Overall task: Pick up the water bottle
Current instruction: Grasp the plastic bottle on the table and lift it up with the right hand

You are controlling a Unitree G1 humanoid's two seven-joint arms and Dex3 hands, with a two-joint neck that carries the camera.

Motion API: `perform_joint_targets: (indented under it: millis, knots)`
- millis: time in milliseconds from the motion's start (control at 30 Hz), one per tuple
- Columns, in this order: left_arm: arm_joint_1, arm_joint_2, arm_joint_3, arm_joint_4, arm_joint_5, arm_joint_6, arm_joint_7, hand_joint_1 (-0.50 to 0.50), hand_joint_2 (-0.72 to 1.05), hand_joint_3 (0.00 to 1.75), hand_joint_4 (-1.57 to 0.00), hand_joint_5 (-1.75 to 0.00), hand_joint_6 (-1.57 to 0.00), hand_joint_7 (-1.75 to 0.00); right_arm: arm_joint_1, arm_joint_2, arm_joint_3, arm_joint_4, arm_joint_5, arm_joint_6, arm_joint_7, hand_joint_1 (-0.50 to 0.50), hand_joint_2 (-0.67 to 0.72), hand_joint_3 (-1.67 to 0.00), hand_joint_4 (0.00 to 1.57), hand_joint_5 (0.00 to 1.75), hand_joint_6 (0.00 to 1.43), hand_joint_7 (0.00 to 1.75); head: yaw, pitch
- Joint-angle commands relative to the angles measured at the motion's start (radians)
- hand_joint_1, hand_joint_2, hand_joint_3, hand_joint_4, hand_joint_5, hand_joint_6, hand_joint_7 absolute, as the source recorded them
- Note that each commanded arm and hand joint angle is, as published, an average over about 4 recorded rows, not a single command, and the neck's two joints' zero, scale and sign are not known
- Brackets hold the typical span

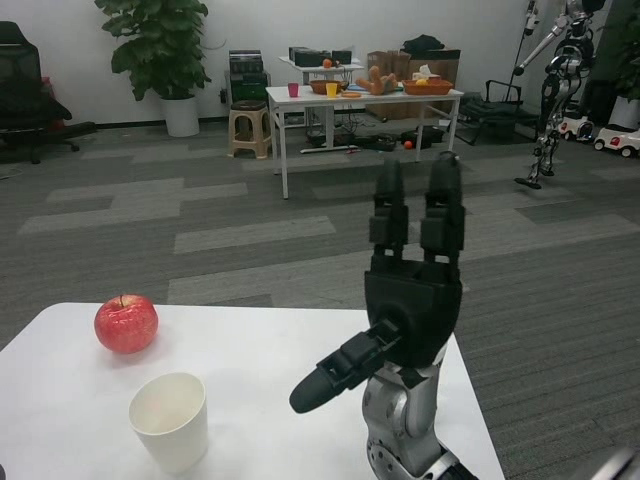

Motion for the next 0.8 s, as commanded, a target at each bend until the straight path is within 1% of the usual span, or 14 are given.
perform_joint_targets:
  millis: [33,67,133,200,300,367,467,533,567,633,667,700,767,800]
  knots:
    - [-0.017,0.007,0.001,0.019,-0.003,0.003,-0.004,-0.50,-0.64,0.09,0.00,0.00,0.00,0.00,0.023,0.017,-0.054,-0.031,-0.037,-0.046,-0.054,-0.46,0.42,0.00,0.00,0.00,0.00,0.00,0.001,0.002]
    - [-0.020,0.007,0.000,0.023,-0.003,0.002,-0.004,-0.50,-0.64,0.09,0.00,0.00,0.00,0.00,0.031,0.024,-0.074,-0.039,-0.050,-0.059,-0.074,-0.46,0.44,0.00,0.00,0.00,0.00,0.00,0.001,0.004]
    - [-0.023,0.006,-0.002,0.029,-0.004,0.001,-0.004,-0.50,-0.64,0.09,0.00,0.00,0.00,0.00,0.044,0.034,-0.102,-0.056,-0.064,-0.074,-0.090,-0.46,0.44,0.00,0.00,0.00,0.00,0.00,0.002,0.004]
    - [-0.025,0.004,-0.002,0.034,-0.007,0.001,-0.004,-0.50,-0.64,0.09,0.00,0.00,0.00,0.00,0.056,0.041,-0.124,-0.070,-0.069,-0.087,-0.099,-0.46,0.41,0.00,0.00,0.00,0.00,0.00,0.003,0.004]
    - [-0.030,0.003,-0.001,0.038,-0.013,0.001,-0.004,-0.50,-0.64,0.09,0.00,0.00,0.00,0.00,0.077,0.053,-0.162,-0.090,-0.072,-0.110,-0.110,-0.46,0.41,0.00,0.00,0.00,0.00,0.00,-0.002,0.003]
    - [-0.036,0.003,0.001,0.042,-0.018,0.001,-0.004,-0.50,-0.64,0.09,0.00,0.00,0.00,0.00,0.095,0.064,-0.192,-0.107,-0.071,-0.125,-0.114,-0.46,0.44,0.00,0.00,0.00,0.00,0.00,-0.004,0.002]
    - [-0.050,0.004,0.008,0.050,-0.025,0.001,-0.004,-0.50,-0.64,0.09,0.00,0.00,0.00,0.00,0.151,0.080,-0.251,-0.138,-0.046,-0.147,-0.115,-0.46,0.47,0.00,0.00,0.00,0.00,0.00,-0.002,-0.002]
    - [-0.054,0.006,0.013,0.054,-0.028,0.001,-0.004,-0.50,-0.64,0.09,0.00,0.00,0.00,0.00,0.193,0.077,-0.267,-0.148,-0.015,-0.155,-0.108,-0.46,0.47,0.00,0.00,0.00,0.00,0.00,-0.001,-0.008]
    - [-0.056,0.009,0.014,0.057,-0.029,0.001,-0.004,-0.50,-0.64,0.09,0.00,0.00,0.00,0.00,0.216,0.069,-0.268,-0.151,0.002,-0.156,-0.101,-0.46,0.47,0.00,0.00,0.00,0.00,0.00,-0.003,-0.011]
    - [-0.062,0.016,0.015,0.064,-0.033,0.001,-0.004,-0.50,-0.64,0.09,0.00,0.00,0.00,0.00,0.281,0.037,-0.256,-0.156,0.051,-0.157,-0.066,-0.46,0.47,0.00,0.00,0.00,0.00,0.00,-0.008,-0.009]
    - [-0.066,0.020,0.016,0.069,-0.038,0.001,-0.004,-0.50,-0.64,0.09,0.00,0.00,0.00,0.00,0.321,0.012,-0.242,-0.157,0.080,-0.157,-0.042,-0.46,0.47,0.00,0.00,0.00,0.00,0.00,-0.011,-0.008]
    - [-0.068,0.022,0.017,0.071,-0.042,0.001,-0.004,-0.50,-0.64,0.09,0.00,0.00,0.00,0.00,0.349,-0.009,-0.228,-0.156,0.099,-0.157,-0.022,-0.46,0.47,0.00,0.00,0.00,0.00,0.00,-0.014,-0.006]
    - [-0.070,0.027,0.022,0.076,-0.047,0.001,-0.004,-0.50,-0.64,0.09,0.00,0.00,0.00,0.00,0.397,-0.049,-0.202,-0.151,0.134,-0.157,0.027,-0.46,0.47,0.00,0.00,0.00,0.00,0.00,-0.023,0.004]
    - [-0.070,0.029,0.025,0.078,-0.048,0.001,-0.004,-0.50,-0.64,0.09,0.00,0.00,0.00,0.00,0.418,-0.070,-0.185,-0.149,0.159,-0.157,0.062,-0.46,0.47,0.00,0.00,0.00,0.00,0.00,-0.029,0.009]
